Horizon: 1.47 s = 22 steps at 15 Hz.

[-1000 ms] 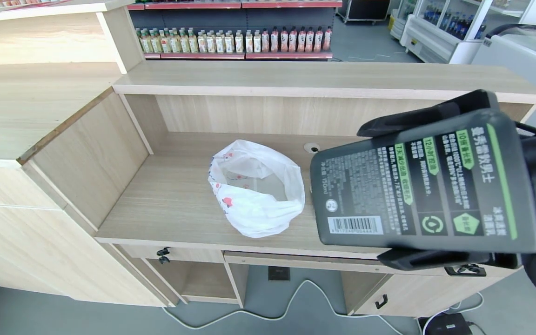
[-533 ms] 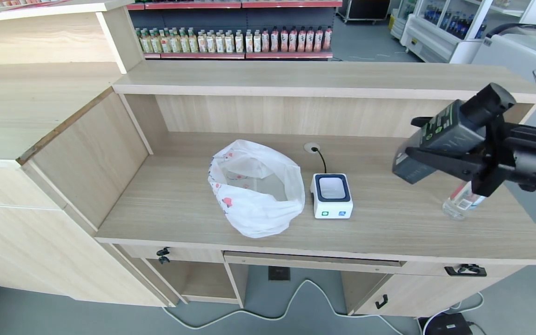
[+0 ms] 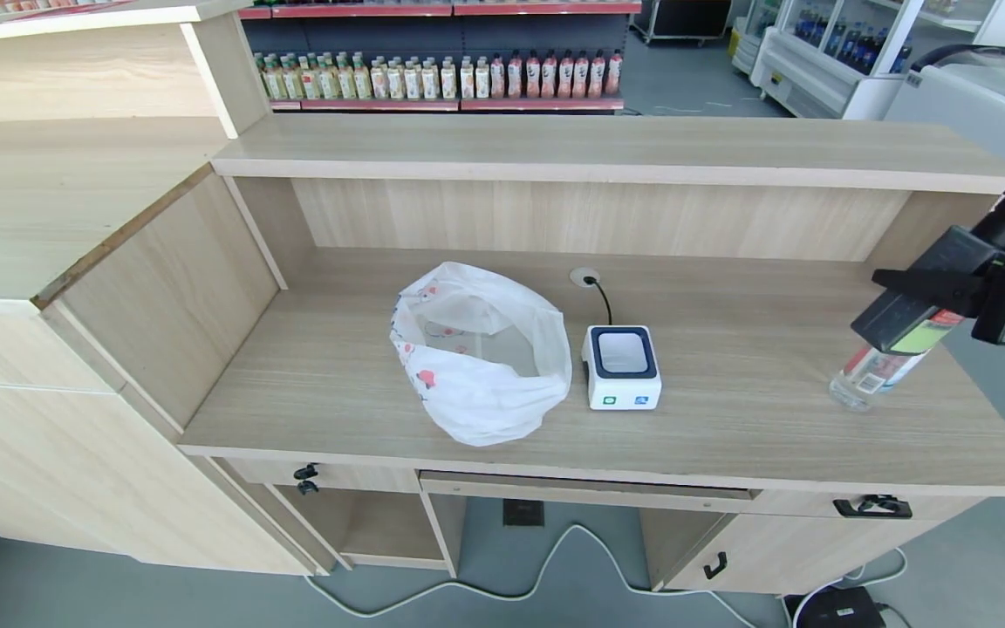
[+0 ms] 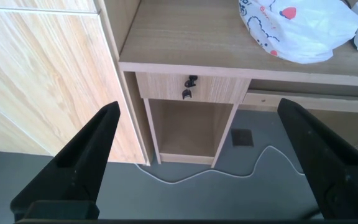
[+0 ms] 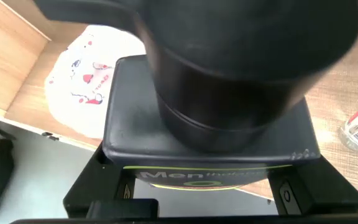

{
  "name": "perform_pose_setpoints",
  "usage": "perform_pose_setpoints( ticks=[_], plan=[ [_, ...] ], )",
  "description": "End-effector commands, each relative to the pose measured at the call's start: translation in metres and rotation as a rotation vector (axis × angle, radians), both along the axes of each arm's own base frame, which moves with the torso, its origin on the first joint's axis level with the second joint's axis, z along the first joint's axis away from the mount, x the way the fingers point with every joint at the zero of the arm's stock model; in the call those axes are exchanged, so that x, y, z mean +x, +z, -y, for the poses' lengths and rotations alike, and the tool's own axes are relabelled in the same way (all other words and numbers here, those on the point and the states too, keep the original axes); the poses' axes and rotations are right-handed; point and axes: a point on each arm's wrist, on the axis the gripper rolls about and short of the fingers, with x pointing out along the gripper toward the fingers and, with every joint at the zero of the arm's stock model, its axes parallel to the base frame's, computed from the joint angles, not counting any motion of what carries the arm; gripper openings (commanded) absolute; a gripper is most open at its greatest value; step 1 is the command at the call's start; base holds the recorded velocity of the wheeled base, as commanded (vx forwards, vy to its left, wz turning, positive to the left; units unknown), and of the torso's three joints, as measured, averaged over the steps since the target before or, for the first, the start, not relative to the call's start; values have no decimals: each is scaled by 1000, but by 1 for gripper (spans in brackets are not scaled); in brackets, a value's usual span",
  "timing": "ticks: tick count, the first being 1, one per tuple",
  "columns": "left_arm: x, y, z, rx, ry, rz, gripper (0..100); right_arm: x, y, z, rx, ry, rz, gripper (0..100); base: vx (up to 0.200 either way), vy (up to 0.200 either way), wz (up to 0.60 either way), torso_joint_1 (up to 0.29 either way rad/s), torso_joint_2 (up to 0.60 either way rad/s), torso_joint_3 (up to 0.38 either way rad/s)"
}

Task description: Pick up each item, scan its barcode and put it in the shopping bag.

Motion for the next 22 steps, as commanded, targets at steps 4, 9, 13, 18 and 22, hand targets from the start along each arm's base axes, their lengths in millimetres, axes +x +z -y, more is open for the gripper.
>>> perform_pose_setpoints(
  ticks=[4,9,13,18,22],
  plan=[
    [0,0,0,-1,0,0,100,-8,-26,10,-209,-14,-154,0,0,0,0,0,0,0],
    [0,0,0,-1,0,0,100,-12,-25,19,-342,-71,-144,0,0,0,0,0,0,0],
    [0,0,0,-1,-1,0,100,-9,-20,23,-363,-142,-141,0,0,0,300,1,2,2],
    [0,0,0,-1,0,0,100,25,8,31,-315,-214,-100,0,0,0,600,0,3,3],
    [0,0,0,-1,0,0,100,75,10,42,-308,-223,-116,0,0,0,300,4,4,1]
  ],
)
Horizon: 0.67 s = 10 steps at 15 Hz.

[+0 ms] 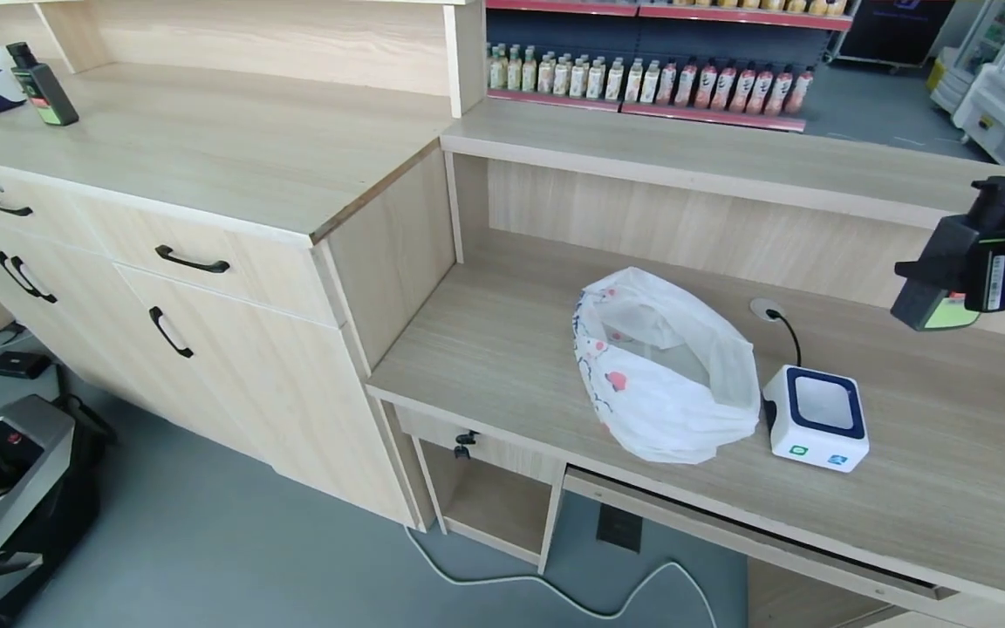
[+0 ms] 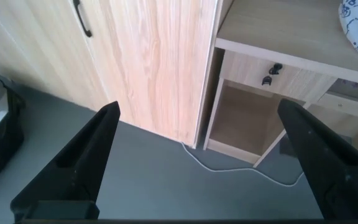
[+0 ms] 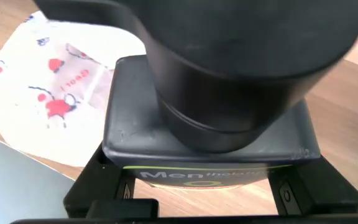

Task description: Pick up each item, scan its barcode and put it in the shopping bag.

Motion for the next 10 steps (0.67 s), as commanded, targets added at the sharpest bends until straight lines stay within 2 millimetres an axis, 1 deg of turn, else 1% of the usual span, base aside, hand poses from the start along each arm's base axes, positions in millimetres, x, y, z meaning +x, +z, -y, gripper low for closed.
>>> perform_pose_setpoints(
  ticks=[1,3,5,8,10],
  plan=[
    [0,0,0,0,1,0,100,40,-10,9,2,-1,-34,0,0,0,0,0,0,0],
    [0,0,0,0,1,0,100,59,-14,7,-44,30,-36,0,0,0,0,0,0,0],
    [0,0,0,0,1,0,100,69,-26,8,-172,78,-62,0,0,0,0,0,0,0],
    [0,0,0,0,1,0,100,79,-43,9,-323,158,-128,0,0,0,0,0,0,0],
    [0,0,0,0,1,0,100,84,-53,8,-341,217,-163,0,0,0,0,0,0,0]
  ],
)
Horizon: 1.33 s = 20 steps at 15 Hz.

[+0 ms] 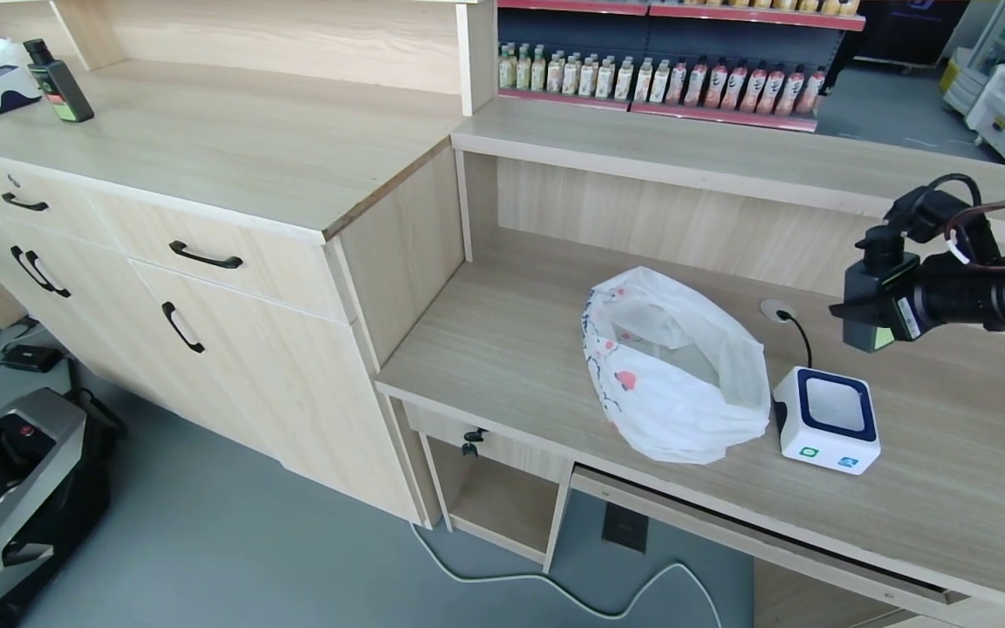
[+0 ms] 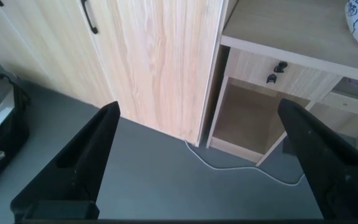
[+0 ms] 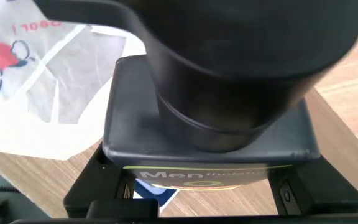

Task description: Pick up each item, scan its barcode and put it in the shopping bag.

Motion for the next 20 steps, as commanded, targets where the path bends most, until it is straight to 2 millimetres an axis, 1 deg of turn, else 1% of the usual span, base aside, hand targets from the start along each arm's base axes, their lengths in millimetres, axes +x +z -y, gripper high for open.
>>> perform_pose_setpoints(
  ticks=[1,2,3,5,6,8,10,16,20],
  plan=[
    [0,0,0,0,0,0,100,13,-20,0,-15,41,-65,0,0,0,0,0,0,0],
    [0,0,0,0,-1,0,100,15,-28,1,-45,63,-96,0,0,0,0,0,0,0],
    [0,0,0,0,0,0,100,16,-31,1,-70,79,-104,0,0,0,0,0,0,0],
    [0,0,0,0,0,0,100,20,-39,2,-193,159,-103,0,0,0,0,0,0,0],
    [0,0,0,0,0,0,100,21,-42,2,-214,177,-105,0,0,0,0,0,0,0],
    [0,0,0,0,0,0,100,22,-45,1,-215,217,-101,0,0,0,0,0,0,0],
    [0,0,0,0,0,0,100,25,-54,1,-217,252,-116,0,0,0,0,0,0,0],
    [0,0,0,0,0,0,100,31,-68,3,-214,260,-146,0,0,0,0,0,0,0],
    [0,0,0,0,0,0,100,27,-73,2,-232,279,-162,0,0,0,0,0,0,0]
  ],
)
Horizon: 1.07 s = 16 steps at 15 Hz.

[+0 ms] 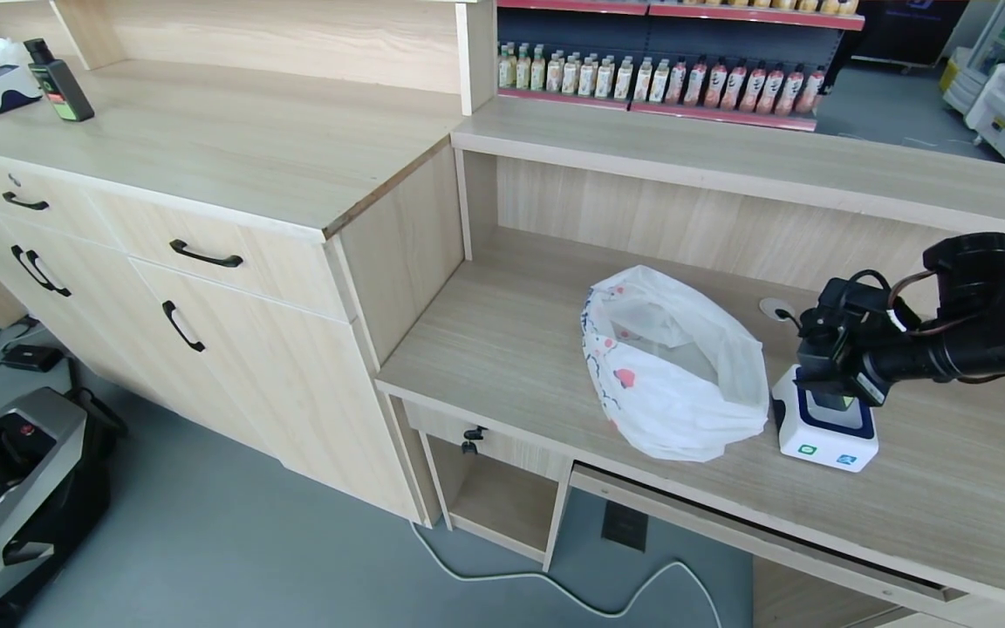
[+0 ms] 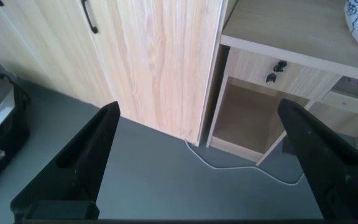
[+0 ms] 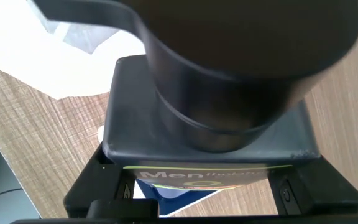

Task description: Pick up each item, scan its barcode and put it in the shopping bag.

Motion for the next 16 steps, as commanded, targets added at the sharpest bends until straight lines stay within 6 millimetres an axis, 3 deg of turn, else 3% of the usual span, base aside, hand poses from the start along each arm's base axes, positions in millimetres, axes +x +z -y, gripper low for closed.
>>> perform_pose_setpoints(
  ticks=[1,11,13,15,16],
  plan=[
    [0,0,0,0,0,0,100,-3,-2,-1,2,1,-11,0,0,0,0,0,0,0],
    [0,0,0,0,0,0,100,-14,9,1,-7,-5,17,0,0,0,0,0,0,0],
    [0,0,0,0,0,0,100,-29,37,-3,-6,-3,101,0,0,0,0,0,0,0],
    [0,0,0,0,0,0,100,-64,72,-10,113,1,202,0,0,0,0,0,0,0],
    [0,0,0,0,0,0,100,-66,73,-10,117,-2,206,0,0,0,0,0,0,0]
  ],
)
